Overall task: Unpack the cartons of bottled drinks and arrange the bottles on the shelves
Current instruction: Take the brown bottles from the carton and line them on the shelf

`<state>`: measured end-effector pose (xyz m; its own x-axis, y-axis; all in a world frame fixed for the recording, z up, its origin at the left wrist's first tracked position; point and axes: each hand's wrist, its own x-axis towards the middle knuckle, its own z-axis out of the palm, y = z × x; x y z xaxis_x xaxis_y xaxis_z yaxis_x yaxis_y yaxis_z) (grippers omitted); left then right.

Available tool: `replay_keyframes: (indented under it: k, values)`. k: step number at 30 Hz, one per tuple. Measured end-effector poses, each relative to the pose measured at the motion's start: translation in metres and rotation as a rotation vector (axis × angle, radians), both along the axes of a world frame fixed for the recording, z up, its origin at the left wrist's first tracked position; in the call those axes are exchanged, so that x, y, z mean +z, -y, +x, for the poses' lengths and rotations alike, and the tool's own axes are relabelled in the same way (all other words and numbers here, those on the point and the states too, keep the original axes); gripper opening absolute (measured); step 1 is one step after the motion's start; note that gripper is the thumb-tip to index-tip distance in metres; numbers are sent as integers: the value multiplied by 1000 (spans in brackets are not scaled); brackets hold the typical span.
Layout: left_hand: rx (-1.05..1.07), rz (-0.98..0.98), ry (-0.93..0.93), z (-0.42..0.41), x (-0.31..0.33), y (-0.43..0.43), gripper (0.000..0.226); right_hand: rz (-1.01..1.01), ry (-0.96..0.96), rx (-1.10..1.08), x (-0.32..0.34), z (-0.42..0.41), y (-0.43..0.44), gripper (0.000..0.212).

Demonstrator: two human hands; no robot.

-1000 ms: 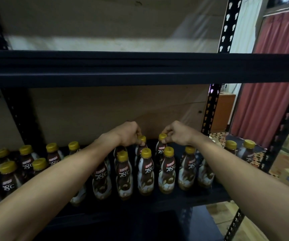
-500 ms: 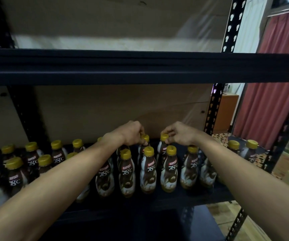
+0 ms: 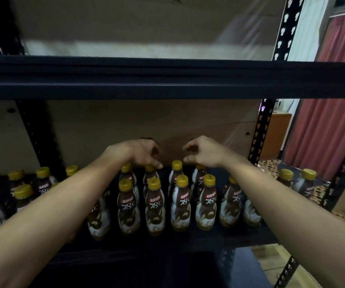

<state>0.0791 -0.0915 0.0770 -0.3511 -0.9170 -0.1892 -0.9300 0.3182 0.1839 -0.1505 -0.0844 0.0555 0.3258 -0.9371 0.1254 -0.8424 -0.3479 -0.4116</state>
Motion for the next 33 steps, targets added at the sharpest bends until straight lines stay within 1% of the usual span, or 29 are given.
replay_keyframes:
  k: [2,3,5,7,10,16,18,20,22,24,25,26,29,31,33]
  values:
    - [10,11,47,5,-1,0,66,-12,-22,35,-2,12,1,48]
    - [5,1,61,7,-3,0,62,-2,-30,48,-4,17,1,47]
    - [-3,-27,72,9,-6,-1,45,29,-35,60,-8,26,3,48]
    - [-2,-41,45,11,-10,-1,30,30,-69,55,-13,31,5,47]
    - [-17,-70,-2,11,-14,-2,24,6,-90,34,-18,32,9,40]
    - [-14,-74,-8,10,-13,-4,27,4,-49,26,-20,32,9,32]
    - [-10,-71,11,10,-13,-3,27,11,-41,25,-20,33,8,34]
    - [-5,-67,23,9,-12,-3,29,24,-26,24,-19,33,8,41]
    - [-6,-54,29,8,-8,-5,43,34,-3,26,-16,30,3,53]
    - [-10,-42,-19,6,-5,-7,62,5,6,20,-11,23,-4,55]
    - [-18,-69,-61,4,-4,-9,65,-13,10,10,-8,19,-9,53]
    - [-39,-122,-106,0,-4,-12,64,-31,16,-1,-6,14,-14,49]
    - [-159,-287,-281,-14,-6,-23,45,-75,44,-35,4,0,-33,30]
    - [-231,-287,-352,-25,-6,-35,31,-82,56,-50,11,-9,-43,17]
    - [-272,-202,-319,-35,-4,-44,28,-24,44,-49,20,-17,-53,14]
